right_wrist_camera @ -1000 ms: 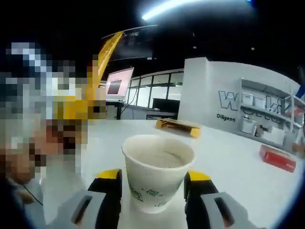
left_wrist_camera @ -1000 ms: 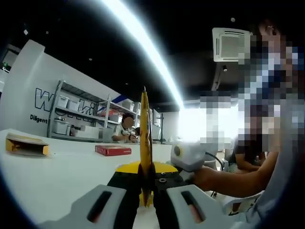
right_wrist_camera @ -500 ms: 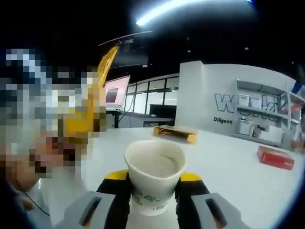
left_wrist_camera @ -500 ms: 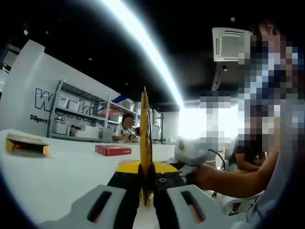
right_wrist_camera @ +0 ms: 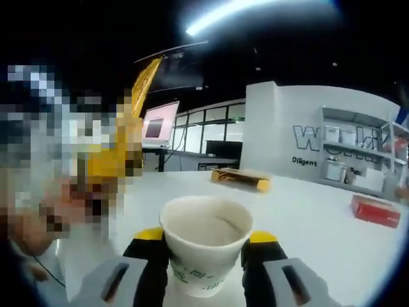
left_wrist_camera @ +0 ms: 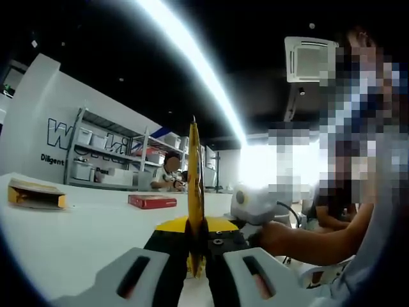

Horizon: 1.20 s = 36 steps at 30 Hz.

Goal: Tear open the coffee pouch, take out the coffee, and pour the coffee from the pouch into the cup

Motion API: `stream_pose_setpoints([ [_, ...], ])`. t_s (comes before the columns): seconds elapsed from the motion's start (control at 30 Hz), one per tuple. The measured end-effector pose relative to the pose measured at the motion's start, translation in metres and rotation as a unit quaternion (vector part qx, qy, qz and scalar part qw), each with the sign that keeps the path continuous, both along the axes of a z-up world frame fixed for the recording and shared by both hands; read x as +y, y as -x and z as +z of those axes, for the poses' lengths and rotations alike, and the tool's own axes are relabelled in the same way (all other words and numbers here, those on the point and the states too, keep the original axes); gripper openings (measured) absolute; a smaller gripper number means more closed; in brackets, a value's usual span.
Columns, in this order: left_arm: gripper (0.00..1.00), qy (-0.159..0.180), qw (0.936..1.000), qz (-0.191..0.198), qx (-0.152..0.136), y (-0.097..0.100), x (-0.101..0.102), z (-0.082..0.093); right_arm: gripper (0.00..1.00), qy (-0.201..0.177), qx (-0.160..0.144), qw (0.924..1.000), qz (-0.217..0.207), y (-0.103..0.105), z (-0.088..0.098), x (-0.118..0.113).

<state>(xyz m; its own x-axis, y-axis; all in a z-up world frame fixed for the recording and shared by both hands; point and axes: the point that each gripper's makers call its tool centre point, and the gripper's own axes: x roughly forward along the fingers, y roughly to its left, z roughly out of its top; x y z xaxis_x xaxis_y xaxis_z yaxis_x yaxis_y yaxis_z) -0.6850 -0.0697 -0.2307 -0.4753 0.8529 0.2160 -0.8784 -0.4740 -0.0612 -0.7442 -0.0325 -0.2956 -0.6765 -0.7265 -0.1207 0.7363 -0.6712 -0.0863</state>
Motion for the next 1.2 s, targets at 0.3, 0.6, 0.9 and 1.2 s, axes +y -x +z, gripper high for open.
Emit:
stream_pose_setpoints([
  [0.3,0.1,0.0,1.0,0.001,0.001,-0.001,0.0,0.0,0.37,0.045,0.021,0.9988,-0.006,-0.003,0.024,0.009],
  [0.6,0.1,0.001,1.0,0.002,0.001,-0.001,0.0,0.0,0.38,0.011,0.024,0.9996,-0.007,-0.001,0.017,0.007],
  [0.9,0.1,0.001,1.0,0.002,0.001,0.0,-0.001,-0.001,0.68,0.007,0.013,0.9998,0.009,0.002,0.004,0.005],
  [1.2,0.1,0.0,1.0,0.002,0.001,0.0,0.0,-0.001,0.44,0.03,0.019,0.9993,0.013,-0.004,0.011,0.01],
])
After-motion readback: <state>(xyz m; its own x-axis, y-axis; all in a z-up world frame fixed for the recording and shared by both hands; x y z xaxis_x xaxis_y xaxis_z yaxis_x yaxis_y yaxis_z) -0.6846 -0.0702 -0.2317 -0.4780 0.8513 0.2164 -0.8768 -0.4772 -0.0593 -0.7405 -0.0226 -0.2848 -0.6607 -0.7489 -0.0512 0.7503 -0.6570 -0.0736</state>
